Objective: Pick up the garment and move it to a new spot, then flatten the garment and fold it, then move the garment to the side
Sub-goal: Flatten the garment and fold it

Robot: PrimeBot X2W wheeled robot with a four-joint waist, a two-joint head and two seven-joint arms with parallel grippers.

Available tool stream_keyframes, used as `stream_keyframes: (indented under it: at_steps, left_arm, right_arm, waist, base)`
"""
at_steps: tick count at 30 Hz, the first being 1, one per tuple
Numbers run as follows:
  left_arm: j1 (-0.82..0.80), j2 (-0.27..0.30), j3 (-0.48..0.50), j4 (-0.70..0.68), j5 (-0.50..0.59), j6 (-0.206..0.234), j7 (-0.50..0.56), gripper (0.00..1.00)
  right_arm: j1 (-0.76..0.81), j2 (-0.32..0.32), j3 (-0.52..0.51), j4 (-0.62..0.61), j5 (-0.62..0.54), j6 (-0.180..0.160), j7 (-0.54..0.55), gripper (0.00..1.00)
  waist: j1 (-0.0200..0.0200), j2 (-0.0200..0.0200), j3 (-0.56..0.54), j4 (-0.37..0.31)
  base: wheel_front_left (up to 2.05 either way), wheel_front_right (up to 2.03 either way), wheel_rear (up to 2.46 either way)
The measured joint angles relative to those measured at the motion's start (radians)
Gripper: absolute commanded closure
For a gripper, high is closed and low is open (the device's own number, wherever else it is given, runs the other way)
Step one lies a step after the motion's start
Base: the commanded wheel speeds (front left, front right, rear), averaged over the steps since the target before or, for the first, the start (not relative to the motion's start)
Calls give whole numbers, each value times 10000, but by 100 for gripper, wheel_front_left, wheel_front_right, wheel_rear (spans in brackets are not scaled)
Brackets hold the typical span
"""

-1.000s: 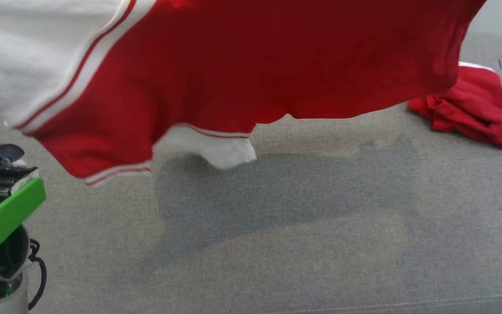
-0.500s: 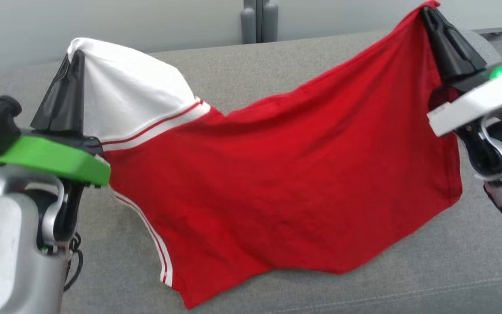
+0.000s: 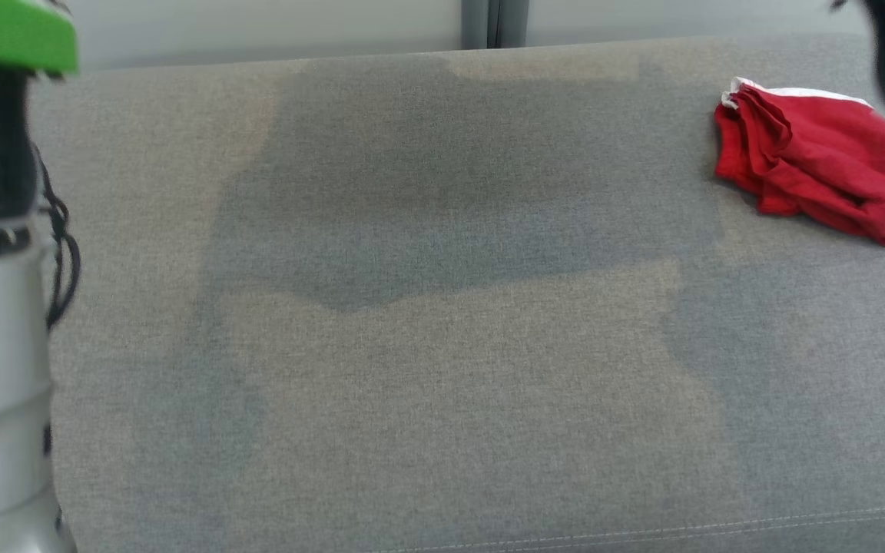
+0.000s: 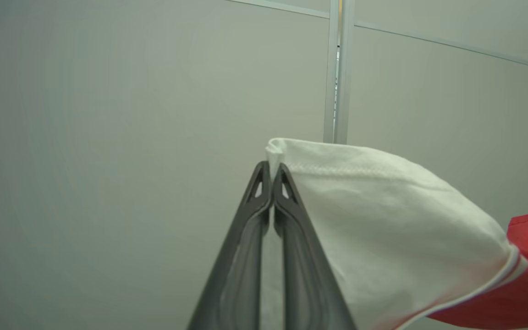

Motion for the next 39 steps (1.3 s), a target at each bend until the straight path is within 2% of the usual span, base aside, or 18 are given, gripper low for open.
stream_keyframes:
  at_steps: [4, 9, 12, 16, 21, 29, 39]
  left_arm:
    - [1996, -86, -522, 282, -203, -343, -8, 100]
    - [4893, -752, -825, 1243, -562, -383, -268, 100]
    - [5917, -970, -631, 1699, -732, -364, -815, 100]
    - [6155, -1051, -447, 1987, -834, -385, -1601, 100]
    - [6260, -1024, -59, 1885, -970, -548, -2487, 100]
    - [7699, -1039, 19, 2004, -986, -734, -2518, 100]
    - [9264, -1181, 552, 1850, -1398, -734, -2571, 100]
  right_arm:
    - [1818, 380, 759, 669, 416, 477, 153, 100]
    - [4187, 696, 1275, 1544, 800, 757, 79, 100]
    - [4923, 963, 1358, 1948, 1009, 834, -270, 100]
    - [5197, 1106, 1151, 2232, 1066, 899, -1032, 100]
    - [5303, 1218, 909, 2113, 1058, 974, -1338, 100]
    - [6587, 1258, 663, 1900, 901, 1011, -1337, 100]
    - [8244, 1739, 136, 715, 376, 995, -1333, 100]
  waist:
    - [0, 0, 294, 47]
    - [0, 0, 729, 67]
    - [0, 0, 983, 62]
    - [0, 0, 1174, 30]
    - [0, 0, 976, -8]
    - [-1, 0, 349, -35]
    - [-1, 0, -627, -47]
  base:
    - [0, 0, 0]
    - [0, 0, 0]
    - [0, 0, 0]
    - [0, 0, 0]
    - [0, 0, 0]
    - [0, 0, 0]
    - [0, 0, 0]
